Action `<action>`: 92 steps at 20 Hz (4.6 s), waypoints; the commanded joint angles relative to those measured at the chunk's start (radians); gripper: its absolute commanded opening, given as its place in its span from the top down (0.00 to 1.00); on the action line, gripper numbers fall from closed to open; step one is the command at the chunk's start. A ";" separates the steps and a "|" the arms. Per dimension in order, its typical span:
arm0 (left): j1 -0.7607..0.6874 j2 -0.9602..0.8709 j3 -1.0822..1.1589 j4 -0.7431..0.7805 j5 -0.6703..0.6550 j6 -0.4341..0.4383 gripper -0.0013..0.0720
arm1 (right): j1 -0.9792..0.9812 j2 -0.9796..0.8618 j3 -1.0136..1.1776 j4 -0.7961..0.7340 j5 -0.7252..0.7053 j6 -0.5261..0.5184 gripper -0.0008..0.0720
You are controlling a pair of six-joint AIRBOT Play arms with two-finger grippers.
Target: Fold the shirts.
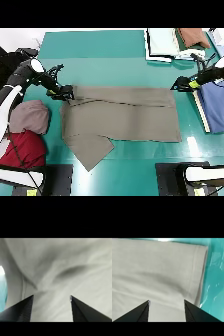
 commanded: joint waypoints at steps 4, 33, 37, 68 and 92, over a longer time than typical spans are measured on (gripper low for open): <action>0.001 0.411 -0.432 0.047 0.035 -0.056 0.25 | -0.049 0.259 -0.172 0.004 0.059 -0.002 0.32; -0.169 0.719 -0.811 -0.217 0.203 -0.063 0.95 | -0.365 0.468 -0.809 -0.153 0.116 -0.004 0.22; -0.169 0.719 -0.811 -0.217 0.212 -0.050 0.95 | -0.282 0.398 -0.874 -0.090 0.051 -0.004 0.29; -0.091 0.401 -0.378 0.021 0.402 -0.090 0.95 | 0.040 0.220 -0.253 -0.207 0.000 0.097 0.97; -0.286 0.101 -0.126 -0.116 0.446 -0.060 0.95 | -0.261 -0.226 -0.241 0.339 0.045 -0.196 0.30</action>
